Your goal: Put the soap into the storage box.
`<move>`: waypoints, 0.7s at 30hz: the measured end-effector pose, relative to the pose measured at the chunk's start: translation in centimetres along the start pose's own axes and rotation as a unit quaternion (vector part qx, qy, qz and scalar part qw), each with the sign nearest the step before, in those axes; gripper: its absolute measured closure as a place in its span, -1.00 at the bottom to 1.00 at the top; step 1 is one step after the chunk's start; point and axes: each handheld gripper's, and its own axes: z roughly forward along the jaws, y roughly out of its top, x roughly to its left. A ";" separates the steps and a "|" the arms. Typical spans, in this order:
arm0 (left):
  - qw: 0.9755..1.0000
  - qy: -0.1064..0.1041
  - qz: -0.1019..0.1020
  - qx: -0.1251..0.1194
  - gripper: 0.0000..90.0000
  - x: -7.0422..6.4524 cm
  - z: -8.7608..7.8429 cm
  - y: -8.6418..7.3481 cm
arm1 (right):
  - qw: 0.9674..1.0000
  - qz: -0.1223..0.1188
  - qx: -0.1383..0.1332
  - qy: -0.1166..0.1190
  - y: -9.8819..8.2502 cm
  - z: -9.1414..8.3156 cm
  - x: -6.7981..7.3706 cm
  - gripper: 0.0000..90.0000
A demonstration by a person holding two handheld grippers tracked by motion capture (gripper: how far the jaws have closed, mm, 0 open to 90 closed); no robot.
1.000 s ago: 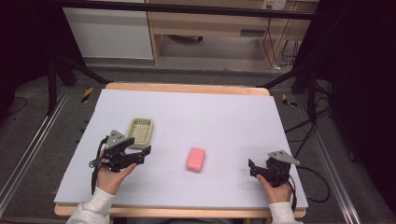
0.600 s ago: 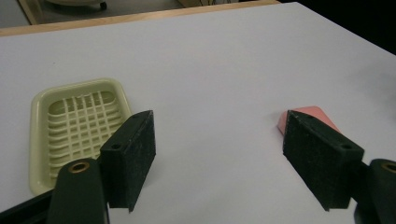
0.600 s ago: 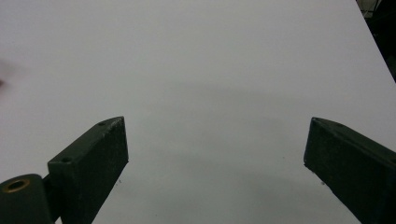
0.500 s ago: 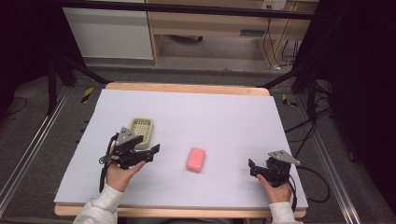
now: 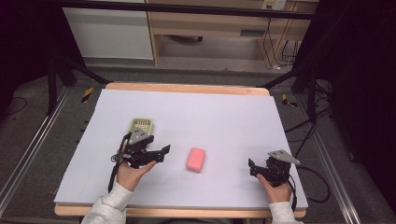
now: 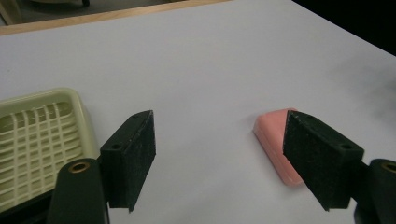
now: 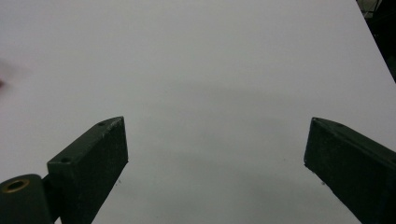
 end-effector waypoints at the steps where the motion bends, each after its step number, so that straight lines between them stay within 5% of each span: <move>1: 1.000 -0.001 0.000 -0.001 -0.44 -0.2 0.1 0.1 | 1.000 0.001 0.000 0.001 0.0 0.0 0.0 -0.86; 21: 1.000 -0.018 0.014 0.017 -0.44 -2.5 2.4 0.8 | 1.000 0.002 0.001 0.000 0.0 0.0 0.0 -0.86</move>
